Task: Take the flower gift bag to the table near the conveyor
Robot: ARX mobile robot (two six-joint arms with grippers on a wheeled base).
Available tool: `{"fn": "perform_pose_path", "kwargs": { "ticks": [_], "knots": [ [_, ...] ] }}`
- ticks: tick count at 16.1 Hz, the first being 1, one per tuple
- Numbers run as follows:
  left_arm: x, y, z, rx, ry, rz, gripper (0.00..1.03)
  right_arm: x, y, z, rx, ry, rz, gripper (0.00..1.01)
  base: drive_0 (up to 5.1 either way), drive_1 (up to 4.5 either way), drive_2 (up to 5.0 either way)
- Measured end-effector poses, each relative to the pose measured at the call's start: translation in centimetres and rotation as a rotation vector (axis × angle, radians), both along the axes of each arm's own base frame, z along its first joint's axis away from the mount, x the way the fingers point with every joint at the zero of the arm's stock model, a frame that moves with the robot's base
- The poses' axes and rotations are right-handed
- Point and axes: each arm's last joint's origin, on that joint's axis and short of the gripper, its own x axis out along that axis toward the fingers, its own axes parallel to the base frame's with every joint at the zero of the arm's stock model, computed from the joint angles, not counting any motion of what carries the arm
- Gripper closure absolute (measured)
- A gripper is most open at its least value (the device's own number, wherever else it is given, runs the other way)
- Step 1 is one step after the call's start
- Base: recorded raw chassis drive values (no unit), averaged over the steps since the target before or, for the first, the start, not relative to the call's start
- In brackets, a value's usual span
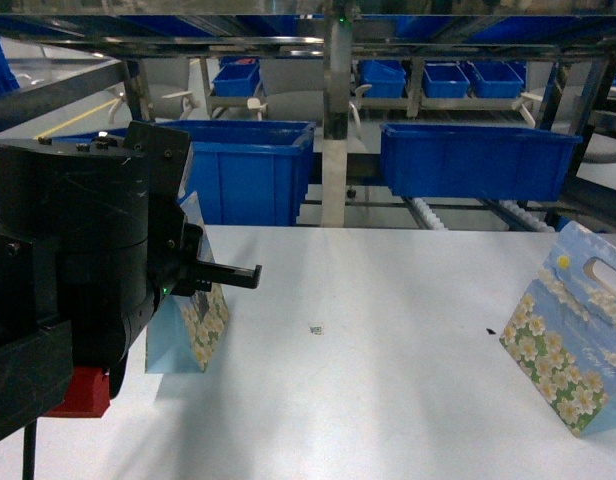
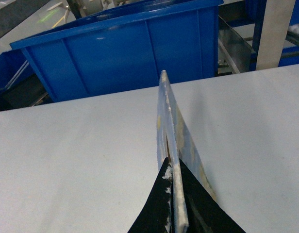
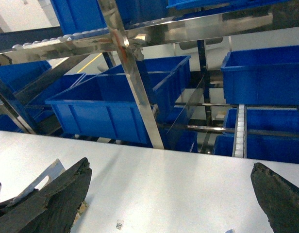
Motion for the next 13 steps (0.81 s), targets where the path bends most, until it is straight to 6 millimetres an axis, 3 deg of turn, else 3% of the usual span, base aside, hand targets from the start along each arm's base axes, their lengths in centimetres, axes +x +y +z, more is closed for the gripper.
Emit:
{"fn": "perform_pose_path", "kwargs": {
  "ticks": [2,3,4,6,9,10,12,13],
  "knots": [
    [-0.6,0.7,-1.3,0.000,0.013,0.014,0.99,0.0,0.0,0.0,0.000,0.000,0.000,0.03,0.0,0.00,0.0],
    [-0.8,1.1,-1.8,0.007,0.034,0.022,0.63,0.0,0.0,0.0,0.000,0.000,0.000,0.03,0.0,0.00,0.0],
    [-1.0,1.7,0.1,0.037,0.001,0.091,0.27,0.0,0.0,0.0,0.000,0.000,0.000,0.03,0.0,0.00,0.0],
    [-0.9,1.9,4.7,0.017,-0.116,0.118,0.04,0.0,0.0,0.0,0.000,0.000,0.000,0.03,0.0,0.00,0.0],
    [-3.3,0.8,10.5,-0.078,-0.252,0.059,0.05,0.0,0.0,0.0,0.000,0.000,0.000,0.03,0.0,0.00,0.0],
    [-3.6,0.6,11.6,-0.105,-0.292,0.049,0.05,0.0,0.0,0.0,0.000,0.000,0.001,0.03,0.0,0.00,0.0],
    [-3.4,0.8,10.8,-0.095,-0.261,0.055,0.05,0.0,0.0,0.0,-0.003,-0.010,-0.011,0.03,0.0,0.00,0.0],
    [-4.0,1.8,10.5,-0.154,-0.296,-0.033,0.17,-0.5,0.5,-0.3,-0.087,-0.145,-0.154,0.15,0.0,0.00,0.0]
  ]
}}
